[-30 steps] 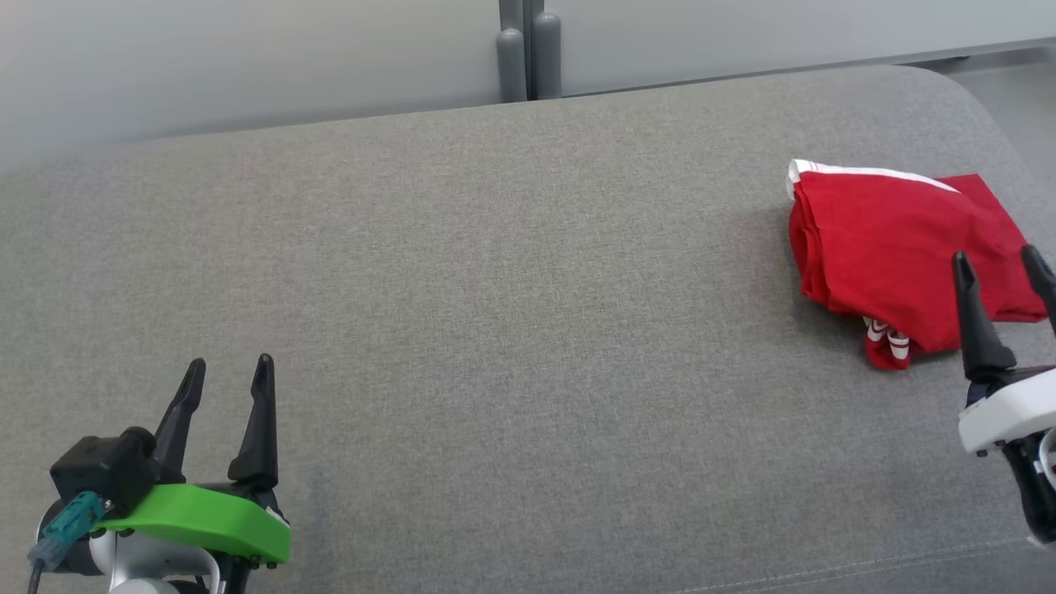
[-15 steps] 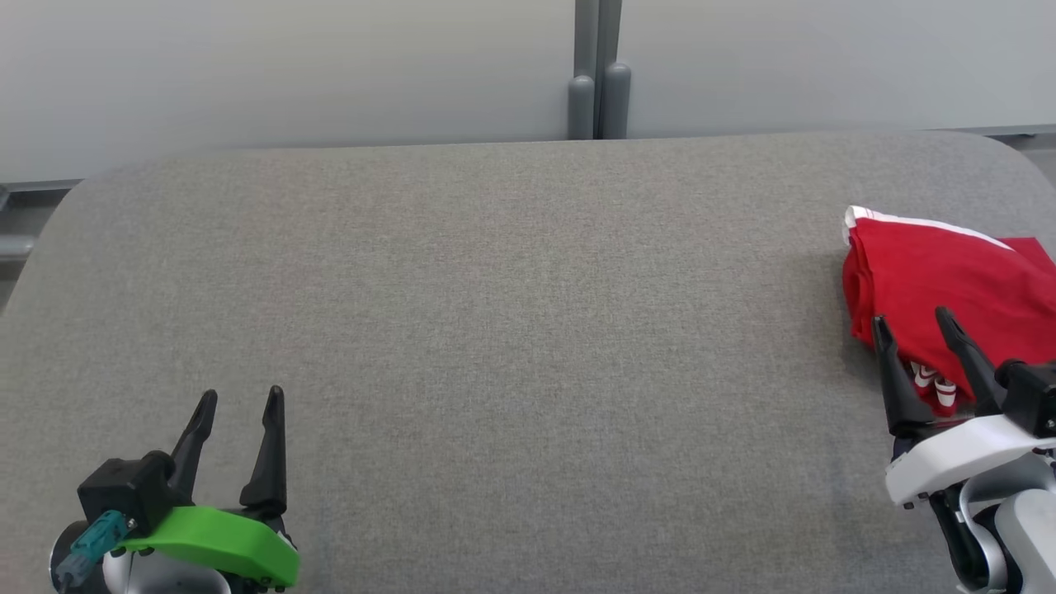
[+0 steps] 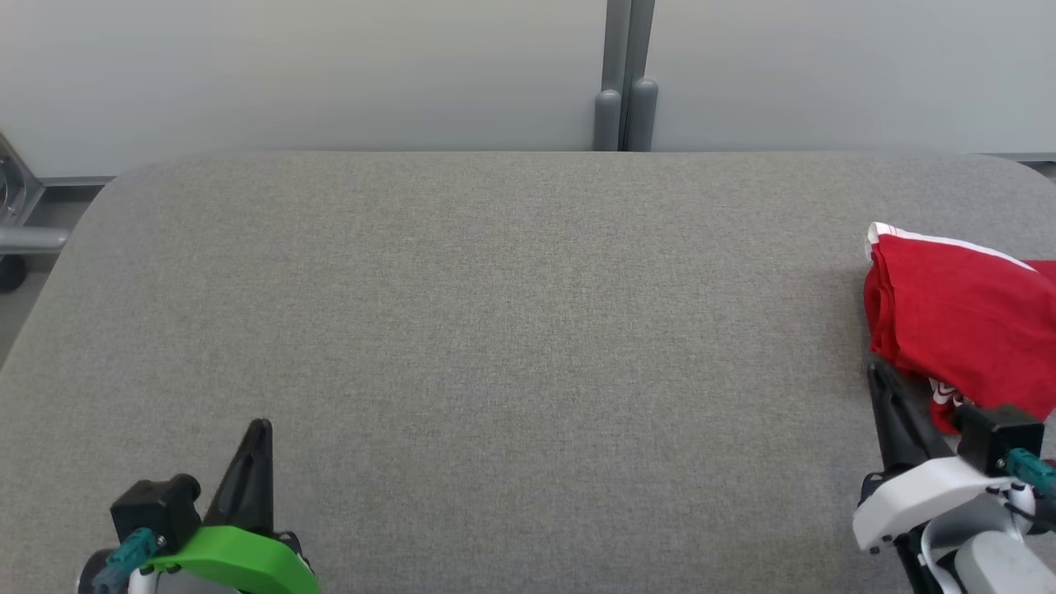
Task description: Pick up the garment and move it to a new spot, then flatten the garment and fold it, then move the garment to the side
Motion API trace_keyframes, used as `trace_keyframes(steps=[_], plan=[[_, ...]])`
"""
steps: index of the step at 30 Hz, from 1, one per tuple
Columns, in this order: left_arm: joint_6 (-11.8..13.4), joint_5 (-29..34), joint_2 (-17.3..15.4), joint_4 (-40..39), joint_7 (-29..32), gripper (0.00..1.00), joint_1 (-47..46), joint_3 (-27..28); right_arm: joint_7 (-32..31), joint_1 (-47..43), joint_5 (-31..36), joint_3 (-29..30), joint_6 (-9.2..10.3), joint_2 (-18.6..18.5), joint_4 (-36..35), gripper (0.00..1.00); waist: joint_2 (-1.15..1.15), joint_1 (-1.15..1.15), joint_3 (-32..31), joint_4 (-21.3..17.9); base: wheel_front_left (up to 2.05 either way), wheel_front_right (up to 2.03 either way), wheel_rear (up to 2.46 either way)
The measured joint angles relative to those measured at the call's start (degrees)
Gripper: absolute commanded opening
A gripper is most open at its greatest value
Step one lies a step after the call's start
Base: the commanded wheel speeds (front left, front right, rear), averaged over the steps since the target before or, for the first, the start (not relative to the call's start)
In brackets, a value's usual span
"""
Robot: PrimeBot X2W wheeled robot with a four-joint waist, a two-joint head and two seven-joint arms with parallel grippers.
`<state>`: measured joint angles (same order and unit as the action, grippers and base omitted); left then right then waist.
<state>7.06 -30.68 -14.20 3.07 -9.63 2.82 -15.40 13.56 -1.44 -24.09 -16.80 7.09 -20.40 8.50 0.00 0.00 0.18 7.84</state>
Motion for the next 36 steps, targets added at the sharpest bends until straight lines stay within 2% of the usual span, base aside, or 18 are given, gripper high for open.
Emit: trace_keyframes(steps=[5, 36], plan=[[0.0, -0.5, 1.9, 2.0, 0.1, 0.0, 1.3, -1.0, -0.1, -2.3, -0.4, -1.0, -0.09, 2.7, 1.9, 0.0, 0.0, 0.0, 0.0, 0.0, 0.0, 0.0, 0.0], [-3.2, -19.2, 4.4, 3.5, 4.1, 0.0, 1.2, 4.4, -5.1, -1.9, -21.6, 5.4, -3.65, 6.6, 1.8, 0.0, 0.0, 0.0, 0.1, -2.5, 0.0, 0.0, 0.0]])
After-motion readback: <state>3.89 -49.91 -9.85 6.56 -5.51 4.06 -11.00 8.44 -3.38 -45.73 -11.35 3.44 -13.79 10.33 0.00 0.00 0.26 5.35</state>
